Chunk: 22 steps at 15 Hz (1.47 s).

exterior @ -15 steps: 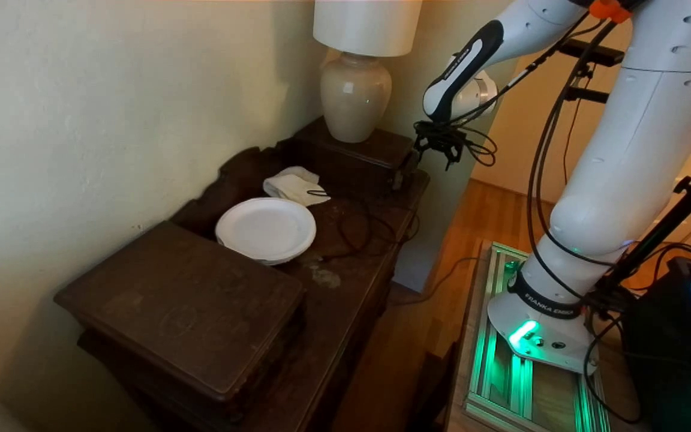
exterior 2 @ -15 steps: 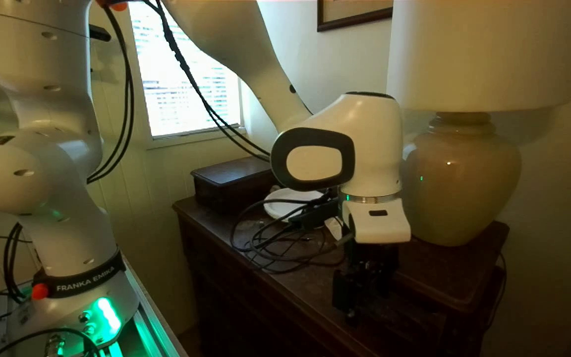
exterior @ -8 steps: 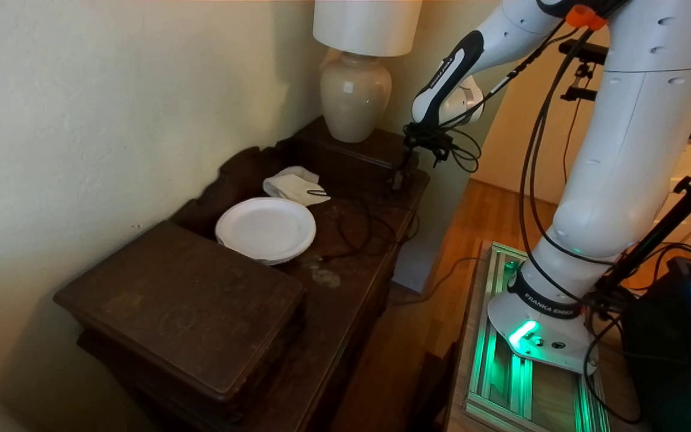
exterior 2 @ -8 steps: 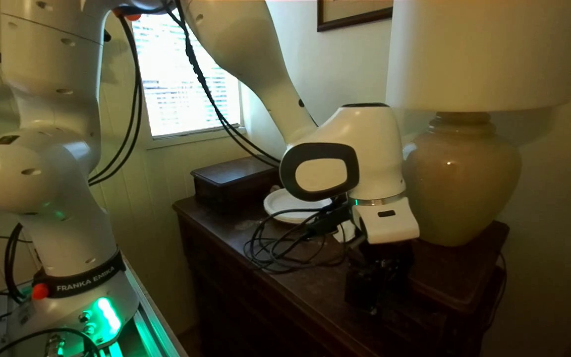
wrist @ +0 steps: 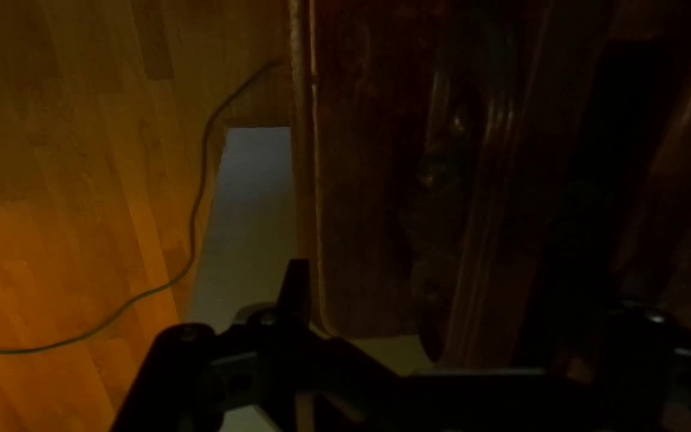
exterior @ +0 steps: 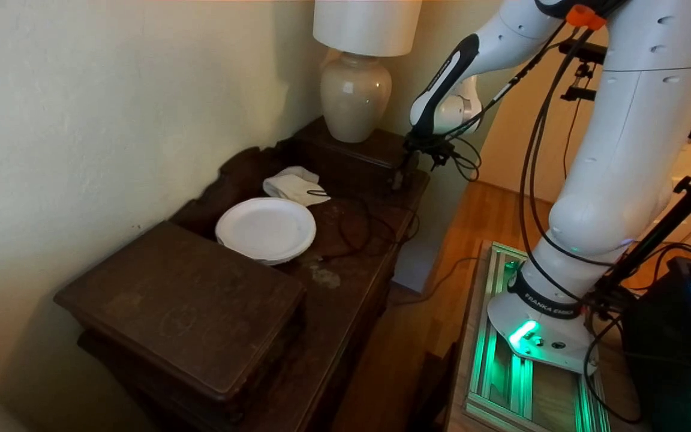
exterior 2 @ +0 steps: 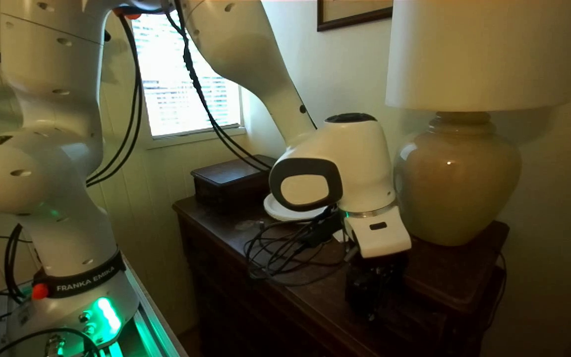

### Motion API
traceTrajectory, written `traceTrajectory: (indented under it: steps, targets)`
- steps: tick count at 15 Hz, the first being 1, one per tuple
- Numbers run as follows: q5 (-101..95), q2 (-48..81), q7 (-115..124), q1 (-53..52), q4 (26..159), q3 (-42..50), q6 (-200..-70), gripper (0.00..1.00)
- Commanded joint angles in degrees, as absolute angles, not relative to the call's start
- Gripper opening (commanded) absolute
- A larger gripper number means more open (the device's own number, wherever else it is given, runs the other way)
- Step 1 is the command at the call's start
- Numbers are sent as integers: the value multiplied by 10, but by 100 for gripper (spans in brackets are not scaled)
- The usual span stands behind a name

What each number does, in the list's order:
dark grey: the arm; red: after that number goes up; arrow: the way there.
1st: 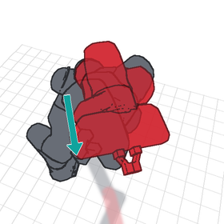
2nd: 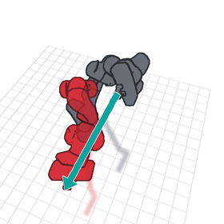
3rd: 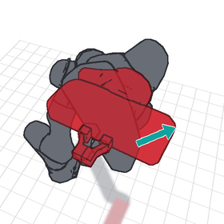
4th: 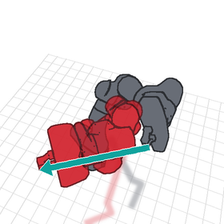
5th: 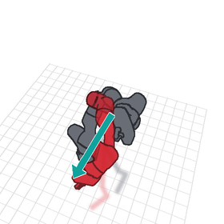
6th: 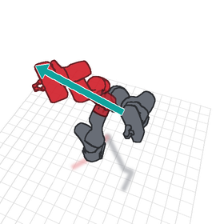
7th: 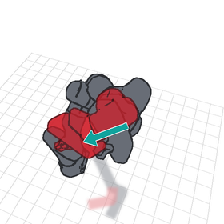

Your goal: Open the topmost drawer on the right.

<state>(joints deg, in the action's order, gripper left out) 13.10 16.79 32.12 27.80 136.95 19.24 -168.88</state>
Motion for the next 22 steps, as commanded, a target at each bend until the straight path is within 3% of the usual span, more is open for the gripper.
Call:
traceTrajectory:
  steps: [1, 8, 22]
  targets:
    - [202, 172, 240, 343, 1369, 111, -1706, 100]
    - [219, 177, 175, 414, 1351, 62, -1625, 100]
    - [165, 165, 181, 300, 1336, 214, -1399, 100]
